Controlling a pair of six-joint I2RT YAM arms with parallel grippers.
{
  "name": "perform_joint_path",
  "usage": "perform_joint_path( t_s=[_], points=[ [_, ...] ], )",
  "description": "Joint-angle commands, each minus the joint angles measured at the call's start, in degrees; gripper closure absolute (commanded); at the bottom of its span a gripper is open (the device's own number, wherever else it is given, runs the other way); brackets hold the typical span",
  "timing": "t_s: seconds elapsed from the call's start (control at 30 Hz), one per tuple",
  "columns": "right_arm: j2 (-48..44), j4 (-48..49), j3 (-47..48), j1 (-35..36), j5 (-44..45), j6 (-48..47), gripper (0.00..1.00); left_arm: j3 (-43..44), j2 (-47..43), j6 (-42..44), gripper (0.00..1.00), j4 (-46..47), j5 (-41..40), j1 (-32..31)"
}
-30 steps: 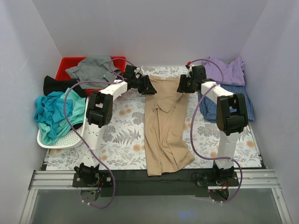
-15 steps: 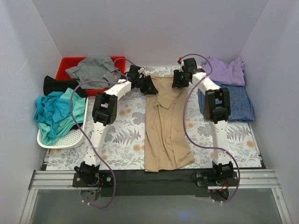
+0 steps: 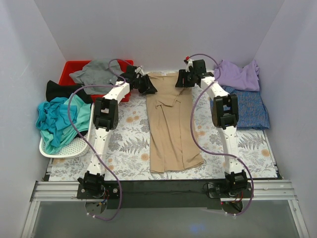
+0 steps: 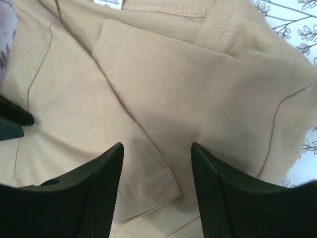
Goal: Fold and stack the t-shirts
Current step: Fold the tshirt
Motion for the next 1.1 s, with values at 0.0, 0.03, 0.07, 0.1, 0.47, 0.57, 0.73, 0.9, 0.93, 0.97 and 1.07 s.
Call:
perform_joint_path(
  t_s=[0.0, 0.03, 0.07, 0.1, 0.47, 0.57, 0.73, 0.9, 0.93, 0.97, 1.07],
  points=[
    [-6.66, 3.88, -8.4, 0.33, -1.1, -2.14, 0.37, -2.49, -4.98, 4.36, 0.71, 0.66, -1.73, -0.83],
    [-10.77, 5.11, -10.25, 0.24, -0.93, -2.75, 0.36, -2.86, -5.96, 4.63, 0.71, 1.28, -1.47, -1.09],
    [-12.73, 6.08, -13.57, 0.33, -0.84, -3.62, 0.36, -2.95, -7.11, 4.8, 0.71, 2.15, -1.12, -1.71],
    [-14.58, 7.57, -14.83, 0.33, -0.84, -4.16, 0.36, -2.95, -7.9, 4.98, 0.7, 2.34, -0.42, -1.97],
    [-38.92, 9.61, -37.83, 1.47, -2.84, -2.76, 0.36, -24.66, -29.59, 4.02, 0.7, 2.95, -1.72, -7.68],
    [-47.09, 9.17, -51.89, 4.1, -6.7, -2.14, 0.39, -43.53, -41.19, 2.01, 0.71, 5.14, -7.52, -9.27],
    [-59.91, 9.08, -70.97, 15.58, -8.5, 1.45, 0.41, -65.85, -59.98, -1.78, 0.72, 6.56, -15.79, -10.32],
    [-68.63, 12.14, -83.56, 24.48, -7.08, 8.4, 0.4, -82.01, -75.64, -8.18, 0.72, 4.98, -17.73, -14.53],
    [-69.34, 12.33, -84.79, 25.19, -6.64, 9.45, 0.4, -83.88, -76.98, -9.07, 0.72, 4.97, -17.12, -15.07],
    [-69.96, 12.33, -85.76, 25.81, -5.86, 10.77, 0.4, -85.37, -77.86, -9.69, 0.72, 4.97, -16.68, -15.77],
    [-73.03, 11.54, -88.92, 27.75, 0.79, 12.97, 0.4, -88.98, -78.92, -10.92, 0.72, 4.97, -13.95, -17.96]
  ],
)
